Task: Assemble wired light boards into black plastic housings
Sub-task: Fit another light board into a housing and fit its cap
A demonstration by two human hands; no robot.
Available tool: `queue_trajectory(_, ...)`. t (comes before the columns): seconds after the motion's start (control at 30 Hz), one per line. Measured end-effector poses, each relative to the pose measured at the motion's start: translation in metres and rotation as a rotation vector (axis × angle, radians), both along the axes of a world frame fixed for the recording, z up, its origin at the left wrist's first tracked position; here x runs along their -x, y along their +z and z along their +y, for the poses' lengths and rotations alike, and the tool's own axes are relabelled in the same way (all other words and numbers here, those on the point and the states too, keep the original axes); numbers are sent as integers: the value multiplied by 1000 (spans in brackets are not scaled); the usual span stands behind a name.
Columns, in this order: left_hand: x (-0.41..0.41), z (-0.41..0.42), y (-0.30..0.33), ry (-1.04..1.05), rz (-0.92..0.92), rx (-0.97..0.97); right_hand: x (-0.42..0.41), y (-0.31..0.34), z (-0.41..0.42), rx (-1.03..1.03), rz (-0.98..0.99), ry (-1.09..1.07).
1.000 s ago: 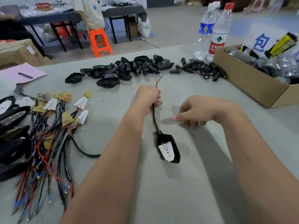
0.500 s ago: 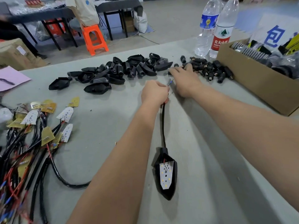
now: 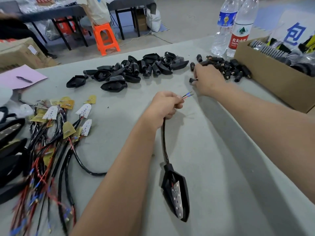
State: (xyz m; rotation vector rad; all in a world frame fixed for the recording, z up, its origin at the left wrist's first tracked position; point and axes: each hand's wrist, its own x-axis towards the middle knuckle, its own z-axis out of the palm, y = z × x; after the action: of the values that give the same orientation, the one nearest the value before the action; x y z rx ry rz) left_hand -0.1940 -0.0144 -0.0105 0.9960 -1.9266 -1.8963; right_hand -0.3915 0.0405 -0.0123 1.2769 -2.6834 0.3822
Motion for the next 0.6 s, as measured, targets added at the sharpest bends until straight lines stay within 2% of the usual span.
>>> queue_trajectory(0.07,-17,4,0,31,7,-1,-20,-5,11,208,-193,-39)
queue_trajectory(0.2,-51,12,0,131,71,-46,-83,-11,29,797,-810,-105)
queue_trajectory(0.33,-79,24,-8,216,166,-140,-139,-11,42,1120,-1189,-92)
queue_trajectory(0.47,-93,35,-14,307,262,-175,-173,-14,47,1164,-1282,-78)
queue_trajectory(0.6,-99,39,-17,344,257,-60,-190,-18,49,1164,-1273,-41)
